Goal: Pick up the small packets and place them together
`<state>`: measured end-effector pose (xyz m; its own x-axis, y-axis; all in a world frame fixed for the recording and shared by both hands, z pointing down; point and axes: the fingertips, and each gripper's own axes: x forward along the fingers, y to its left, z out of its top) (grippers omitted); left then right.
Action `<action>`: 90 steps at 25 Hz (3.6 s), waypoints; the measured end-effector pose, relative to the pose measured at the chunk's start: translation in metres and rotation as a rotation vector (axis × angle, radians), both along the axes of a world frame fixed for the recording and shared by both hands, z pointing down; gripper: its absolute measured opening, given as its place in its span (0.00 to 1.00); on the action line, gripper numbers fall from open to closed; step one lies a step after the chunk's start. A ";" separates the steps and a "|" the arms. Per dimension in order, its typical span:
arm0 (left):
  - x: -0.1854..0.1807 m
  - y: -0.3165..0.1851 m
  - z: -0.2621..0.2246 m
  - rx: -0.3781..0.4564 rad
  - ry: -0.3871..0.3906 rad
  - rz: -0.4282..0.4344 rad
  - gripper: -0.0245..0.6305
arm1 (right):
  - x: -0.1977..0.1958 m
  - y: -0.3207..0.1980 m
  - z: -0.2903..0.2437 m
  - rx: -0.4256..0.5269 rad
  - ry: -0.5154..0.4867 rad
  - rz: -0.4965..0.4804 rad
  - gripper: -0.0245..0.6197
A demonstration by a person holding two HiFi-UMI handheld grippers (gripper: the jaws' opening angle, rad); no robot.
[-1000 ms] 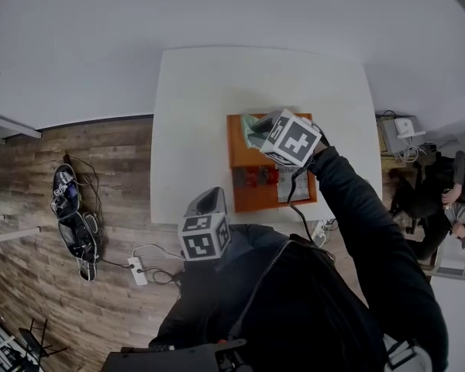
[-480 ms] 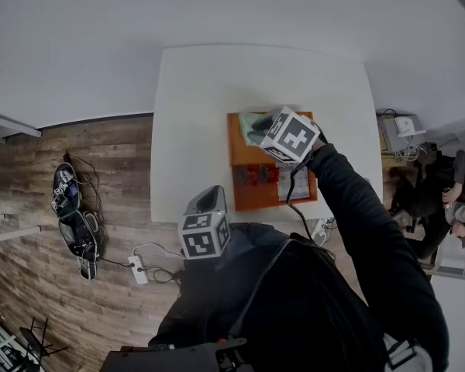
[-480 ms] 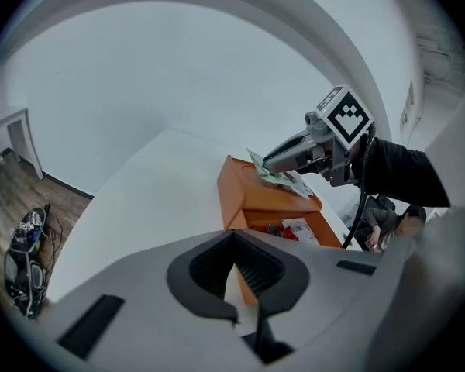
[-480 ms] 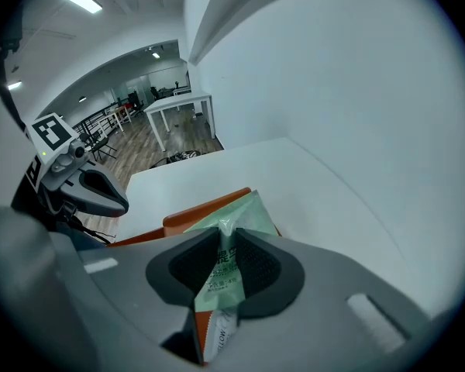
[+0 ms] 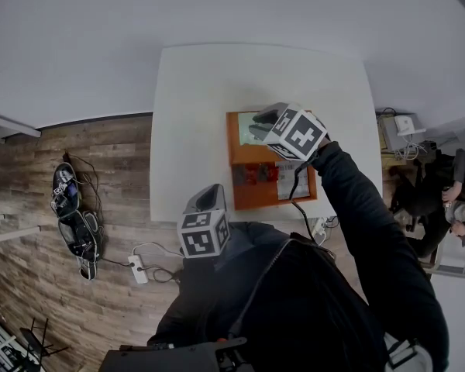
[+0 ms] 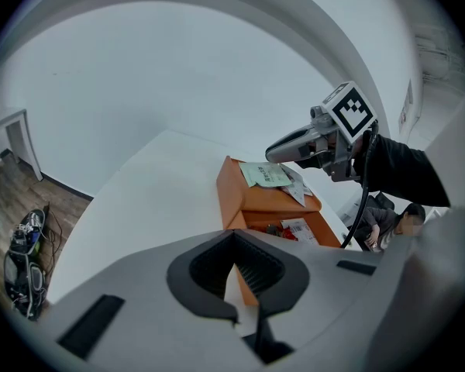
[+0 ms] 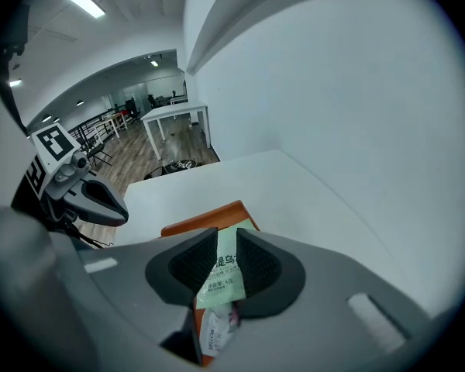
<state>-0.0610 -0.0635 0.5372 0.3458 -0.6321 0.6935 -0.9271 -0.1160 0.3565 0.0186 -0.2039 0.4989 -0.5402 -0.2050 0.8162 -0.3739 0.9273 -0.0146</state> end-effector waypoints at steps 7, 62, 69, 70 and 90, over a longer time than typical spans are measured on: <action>0.003 0.000 0.001 -0.002 0.000 0.013 0.04 | 0.014 0.004 -0.044 0.031 -0.094 0.031 0.16; 0.009 0.004 0.003 -0.017 0.008 0.020 0.04 | 0.048 0.126 0.115 -0.076 0.304 -0.043 0.25; 0.008 0.004 0.003 -0.017 0.008 0.019 0.04 | 0.047 0.130 0.116 -0.102 0.305 -0.043 0.20; 0.008 0.003 0.003 -0.017 0.007 0.019 0.04 | 0.047 0.130 0.116 -0.104 0.303 -0.043 0.18; 0.016 0.002 0.002 -0.013 0.008 0.051 0.04 | 0.048 0.145 0.089 -0.105 0.250 -0.063 0.09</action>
<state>-0.0445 -0.0618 0.5396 0.3828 -0.6042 0.6989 -0.9173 -0.1583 0.3655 0.0671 -0.0591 0.5874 -0.3285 -0.0842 0.9407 -0.3197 0.9471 -0.0269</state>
